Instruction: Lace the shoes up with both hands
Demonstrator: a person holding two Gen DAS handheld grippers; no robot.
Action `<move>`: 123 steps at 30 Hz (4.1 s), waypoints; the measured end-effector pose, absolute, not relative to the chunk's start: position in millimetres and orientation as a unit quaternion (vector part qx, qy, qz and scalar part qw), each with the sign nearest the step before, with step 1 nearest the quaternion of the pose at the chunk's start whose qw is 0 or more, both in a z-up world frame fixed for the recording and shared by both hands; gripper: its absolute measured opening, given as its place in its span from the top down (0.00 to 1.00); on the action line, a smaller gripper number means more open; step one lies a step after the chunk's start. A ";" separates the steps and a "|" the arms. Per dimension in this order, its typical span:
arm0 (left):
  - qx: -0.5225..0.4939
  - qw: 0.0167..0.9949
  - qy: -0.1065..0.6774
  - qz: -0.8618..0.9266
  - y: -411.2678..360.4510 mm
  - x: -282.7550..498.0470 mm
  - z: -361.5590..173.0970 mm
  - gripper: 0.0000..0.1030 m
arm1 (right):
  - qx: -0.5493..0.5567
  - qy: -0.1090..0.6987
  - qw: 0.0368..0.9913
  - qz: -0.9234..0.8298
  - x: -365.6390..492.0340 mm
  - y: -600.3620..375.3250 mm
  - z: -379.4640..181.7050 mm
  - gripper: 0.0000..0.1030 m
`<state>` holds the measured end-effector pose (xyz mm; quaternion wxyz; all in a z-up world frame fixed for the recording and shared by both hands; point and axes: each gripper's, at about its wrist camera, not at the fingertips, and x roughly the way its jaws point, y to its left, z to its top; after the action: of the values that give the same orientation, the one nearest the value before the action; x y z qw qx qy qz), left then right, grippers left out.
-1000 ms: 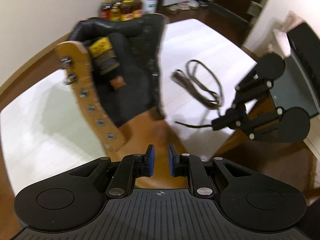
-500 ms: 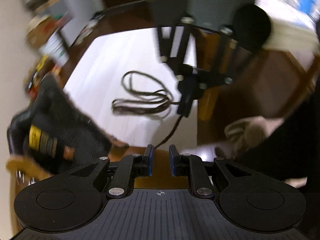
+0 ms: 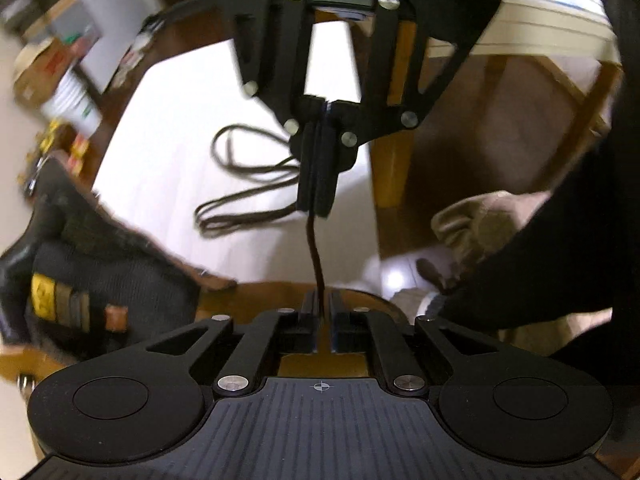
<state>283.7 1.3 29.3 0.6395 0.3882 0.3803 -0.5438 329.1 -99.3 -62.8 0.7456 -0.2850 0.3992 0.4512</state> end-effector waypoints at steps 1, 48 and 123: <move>0.371 0.649 0.397 -0.533 0.7 289.5 30.4 0.94 | -0.256 0.413 0.763 0.426 334.0 -102.9 -64.1 0.96; 0.355 0.685 0.446 -0.453 17.4 277.7 29.2 0.90 | -0.070 0.484 0.793 0.364 355.8 -92.0 -160.5 0.87; 0.391 0.639 0.351 -0.563 45.7 279.5 30.5 0.84 | -0.314 0.347 0.740 0.483 317.0 -13.0 -57.8 0.98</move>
<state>279.5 45.7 30.5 0.6386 0.3905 0.3506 -0.5628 317.0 -13.0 -57.8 0.7404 -0.3141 0.3469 0.4825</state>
